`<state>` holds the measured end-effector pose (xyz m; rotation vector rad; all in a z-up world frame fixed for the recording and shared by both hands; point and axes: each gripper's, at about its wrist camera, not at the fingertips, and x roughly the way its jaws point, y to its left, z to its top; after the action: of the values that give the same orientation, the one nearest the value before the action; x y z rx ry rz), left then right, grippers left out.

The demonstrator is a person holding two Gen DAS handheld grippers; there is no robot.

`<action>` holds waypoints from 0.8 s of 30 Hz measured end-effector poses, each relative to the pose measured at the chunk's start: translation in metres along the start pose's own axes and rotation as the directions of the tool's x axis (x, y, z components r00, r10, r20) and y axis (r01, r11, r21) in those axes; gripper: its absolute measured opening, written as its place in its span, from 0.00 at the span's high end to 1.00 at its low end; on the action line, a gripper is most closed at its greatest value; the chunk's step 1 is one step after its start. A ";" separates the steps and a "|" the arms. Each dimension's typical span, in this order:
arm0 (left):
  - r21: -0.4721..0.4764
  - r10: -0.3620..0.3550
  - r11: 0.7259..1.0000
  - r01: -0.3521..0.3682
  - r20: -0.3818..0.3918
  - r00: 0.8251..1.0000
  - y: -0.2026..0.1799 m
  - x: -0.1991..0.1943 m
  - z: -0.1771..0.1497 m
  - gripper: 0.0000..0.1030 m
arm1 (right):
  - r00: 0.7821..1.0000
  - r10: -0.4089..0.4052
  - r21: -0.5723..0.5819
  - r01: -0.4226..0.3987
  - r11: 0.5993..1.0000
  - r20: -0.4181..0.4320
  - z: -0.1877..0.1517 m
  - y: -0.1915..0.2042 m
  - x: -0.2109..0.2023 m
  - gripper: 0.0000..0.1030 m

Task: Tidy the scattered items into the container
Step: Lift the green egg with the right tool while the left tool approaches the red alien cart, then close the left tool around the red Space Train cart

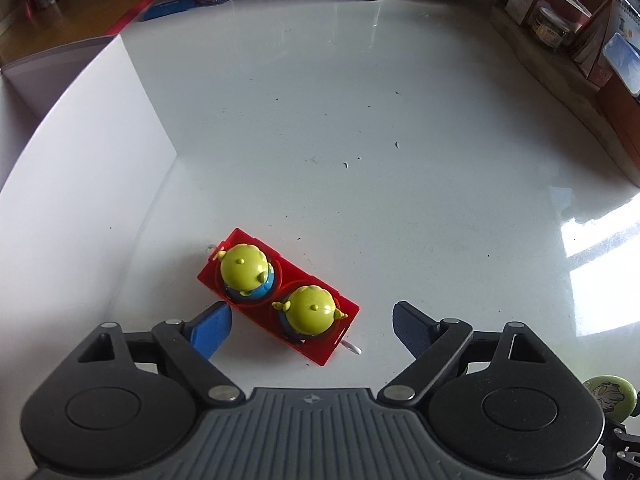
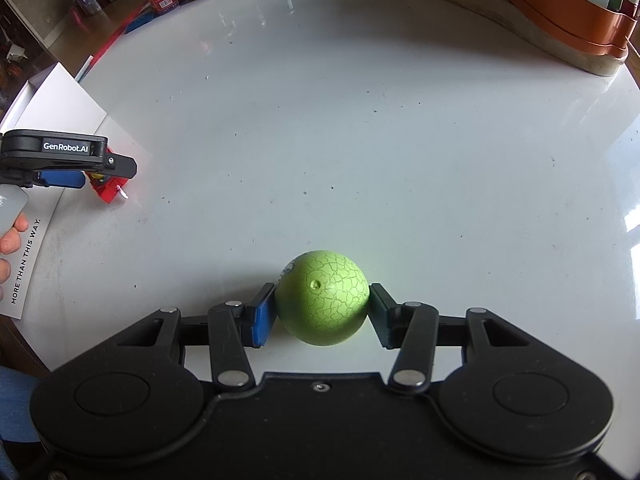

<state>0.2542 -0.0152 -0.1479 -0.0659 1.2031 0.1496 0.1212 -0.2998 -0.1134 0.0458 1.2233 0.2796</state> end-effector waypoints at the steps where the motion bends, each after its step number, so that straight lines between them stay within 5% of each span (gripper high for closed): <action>1: 0.002 0.005 1.000 -0.005 -0.002 1.000 -0.002 0.002 0.001 0.14 | 1.000 0.001 0.002 -0.001 1.000 0.001 0.000 -0.001 -0.001 0.51; 13: -0.042 0.041 0.998 -0.043 -0.039 0.998 -0.007 0.021 0.014 0.14 | 1.000 0.009 0.017 -0.009 1.000 0.003 0.004 -0.005 0.000 0.51; 15: -0.042 0.044 0.998 -0.045 -0.034 0.998 -0.008 0.019 0.014 0.18 | 1.000 0.011 0.014 -0.011 1.000 0.003 0.004 -0.005 0.000 0.51; 20: -0.033 0.037 0.999 -0.038 -0.014 0.999 -0.012 0.009 0.015 0.51 | 1.000 0.012 0.012 -0.012 1.000 0.005 0.006 -0.006 0.000 0.51; 24: -0.004 0.028 1.000 -0.029 -0.014 1.000 -0.018 0.004 0.012 0.60 | 1.000 0.010 0.009 -0.010 1.000 0.002 0.006 -0.005 0.000 0.51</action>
<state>0.2694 -0.0310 -0.1475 -0.0532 1.2176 0.1766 0.1284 -0.3041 -0.1125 0.0606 1.2224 0.2828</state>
